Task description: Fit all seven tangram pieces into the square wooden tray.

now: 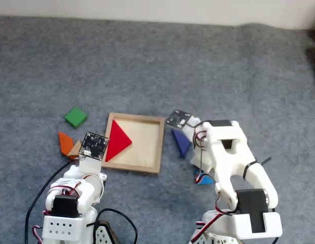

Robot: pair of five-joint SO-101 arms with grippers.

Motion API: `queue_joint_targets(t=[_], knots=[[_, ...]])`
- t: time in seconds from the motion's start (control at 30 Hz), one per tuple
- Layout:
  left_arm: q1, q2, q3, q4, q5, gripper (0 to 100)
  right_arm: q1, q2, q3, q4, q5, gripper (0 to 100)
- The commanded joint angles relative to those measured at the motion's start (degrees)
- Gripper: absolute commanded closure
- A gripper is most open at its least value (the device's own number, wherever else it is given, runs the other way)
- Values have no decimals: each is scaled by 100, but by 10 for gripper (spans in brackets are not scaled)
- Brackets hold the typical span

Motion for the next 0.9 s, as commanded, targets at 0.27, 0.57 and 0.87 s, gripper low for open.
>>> queue_joint_targets(t=[0.27,0.57,0.87], knots=[[-84,-242,119,18,44,994,207,-198,-435,453,-44,871],[-84,-242,119,18,44,994,-92,-734,-1402,1059,-35,871],[-84,-242,119,18,44,994,-1420,-743,-2018,673,-35,871]])
